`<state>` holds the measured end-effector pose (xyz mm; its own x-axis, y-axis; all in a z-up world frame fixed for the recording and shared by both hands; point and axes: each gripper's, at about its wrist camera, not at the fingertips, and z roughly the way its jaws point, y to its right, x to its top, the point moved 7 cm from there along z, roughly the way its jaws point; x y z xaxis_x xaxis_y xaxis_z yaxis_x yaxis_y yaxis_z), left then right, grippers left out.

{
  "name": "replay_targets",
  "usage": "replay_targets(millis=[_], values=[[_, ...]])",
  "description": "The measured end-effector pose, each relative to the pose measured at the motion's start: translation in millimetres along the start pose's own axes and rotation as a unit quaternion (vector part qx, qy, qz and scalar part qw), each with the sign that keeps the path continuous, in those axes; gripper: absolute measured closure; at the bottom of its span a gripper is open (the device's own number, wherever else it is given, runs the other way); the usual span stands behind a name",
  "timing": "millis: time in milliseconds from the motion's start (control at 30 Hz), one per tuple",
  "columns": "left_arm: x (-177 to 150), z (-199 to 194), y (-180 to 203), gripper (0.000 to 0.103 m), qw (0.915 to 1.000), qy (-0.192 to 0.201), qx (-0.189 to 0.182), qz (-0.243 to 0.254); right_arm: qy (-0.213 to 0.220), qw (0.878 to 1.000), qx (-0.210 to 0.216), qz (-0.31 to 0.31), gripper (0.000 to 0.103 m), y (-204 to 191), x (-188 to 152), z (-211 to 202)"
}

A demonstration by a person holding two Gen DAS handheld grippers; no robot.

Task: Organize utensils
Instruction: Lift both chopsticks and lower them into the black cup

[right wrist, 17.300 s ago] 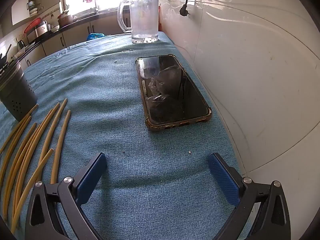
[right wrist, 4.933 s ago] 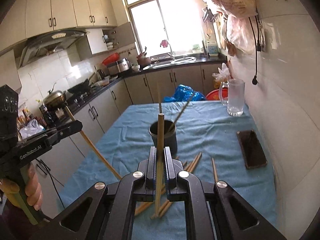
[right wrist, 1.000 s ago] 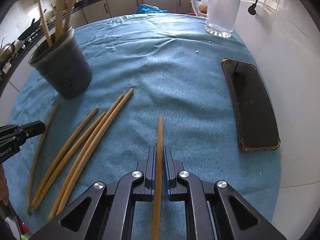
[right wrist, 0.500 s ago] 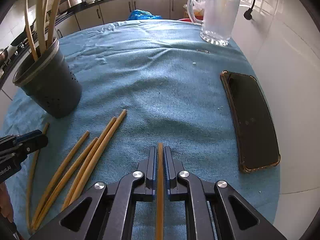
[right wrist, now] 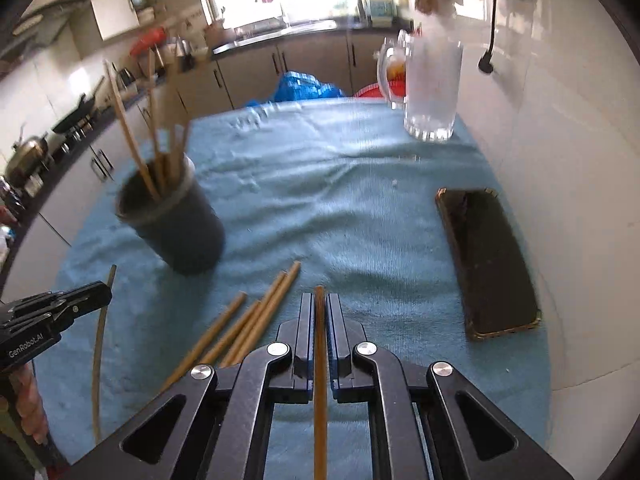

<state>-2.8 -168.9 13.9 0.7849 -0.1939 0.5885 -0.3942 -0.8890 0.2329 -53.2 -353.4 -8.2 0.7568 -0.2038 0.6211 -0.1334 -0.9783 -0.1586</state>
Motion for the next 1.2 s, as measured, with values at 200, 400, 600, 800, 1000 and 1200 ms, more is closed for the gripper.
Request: replay_targets(millis=[200,400,600,800,1000,1200], values=[[-2,-55,11,0.098,0.9979,0.062,0.008,0.019,0.052,0.999,0.013,-0.001,0.097,-14,-1,-52],[-17,-101,21,0.098,0.9934,0.109,0.01,0.033,0.096,0.995,0.021,0.0,0.097,-25,-9,-99],[-31,-142,31,0.098,0.9863,0.15,0.027,0.061,0.127,0.991,0.03,-0.005,0.097,-37,-19,-136],[-41,-178,45,0.098,0.9794,0.184,0.018,0.081,0.145,0.988,0.042,-0.017,0.097,-51,-29,-165],[-40,-199,52,0.098,0.9762,0.201,-0.002,0.081,0.158,0.986,0.052,-0.023,0.097,-59,-32,-183],[-23,-208,48,0.098,0.975,0.21,-0.007,0.072,0.171,0.983,0.059,-0.02,0.097,-62,-22,-193]])
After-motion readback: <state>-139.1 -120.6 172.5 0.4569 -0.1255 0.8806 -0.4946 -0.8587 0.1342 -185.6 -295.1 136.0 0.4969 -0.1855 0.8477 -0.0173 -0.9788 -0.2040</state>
